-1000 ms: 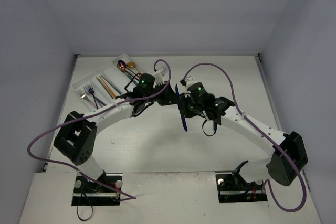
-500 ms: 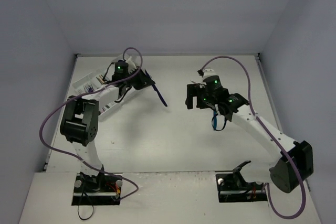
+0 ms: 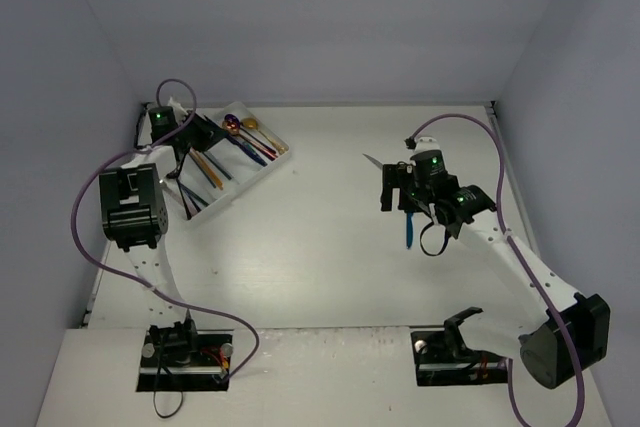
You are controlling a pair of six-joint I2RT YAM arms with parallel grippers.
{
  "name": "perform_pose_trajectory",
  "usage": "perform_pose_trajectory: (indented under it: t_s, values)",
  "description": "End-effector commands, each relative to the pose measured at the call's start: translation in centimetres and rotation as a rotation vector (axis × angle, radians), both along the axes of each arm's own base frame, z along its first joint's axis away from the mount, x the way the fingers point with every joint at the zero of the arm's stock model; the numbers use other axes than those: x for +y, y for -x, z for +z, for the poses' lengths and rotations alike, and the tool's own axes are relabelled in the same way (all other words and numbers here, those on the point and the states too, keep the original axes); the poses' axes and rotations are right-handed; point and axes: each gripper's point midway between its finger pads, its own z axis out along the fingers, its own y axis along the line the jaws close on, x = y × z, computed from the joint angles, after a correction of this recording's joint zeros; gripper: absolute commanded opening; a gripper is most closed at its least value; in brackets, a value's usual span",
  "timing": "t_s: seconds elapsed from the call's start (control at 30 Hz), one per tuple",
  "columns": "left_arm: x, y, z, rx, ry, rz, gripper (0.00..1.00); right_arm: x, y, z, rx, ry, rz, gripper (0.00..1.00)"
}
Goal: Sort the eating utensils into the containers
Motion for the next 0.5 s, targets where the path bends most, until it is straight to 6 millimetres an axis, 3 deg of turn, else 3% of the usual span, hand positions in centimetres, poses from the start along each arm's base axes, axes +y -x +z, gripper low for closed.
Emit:
perform_pose_trajectory:
  t_s: [0.0, 0.2, 0.33, 0.47]
  values:
    - [3.2, -1.5, 4.0, -0.098, -0.017, 0.032, 0.00, -1.4, -0.3, 0.6, -0.033, 0.026, -0.045, 0.83]
    - [4.9, -0.3, 0.7, 0.049, -0.131, 0.012, 0.02, -1.5, -0.4, 0.1, -0.017, 0.032, -0.052, 0.84]
    - [5.2, 0.0, 0.0, 0.099, -0.199, -0.005, 0.18, -1.5, -0.3, -0.6, 0.002, 0.034, -0.057, 0.84]
    - [6.6, 0.8, -0.4, 0.147, -0.304, 0.009, 0.19, -1.6, -0.1, -1.1, 0.018, 0.031, -0.066, 0.84]
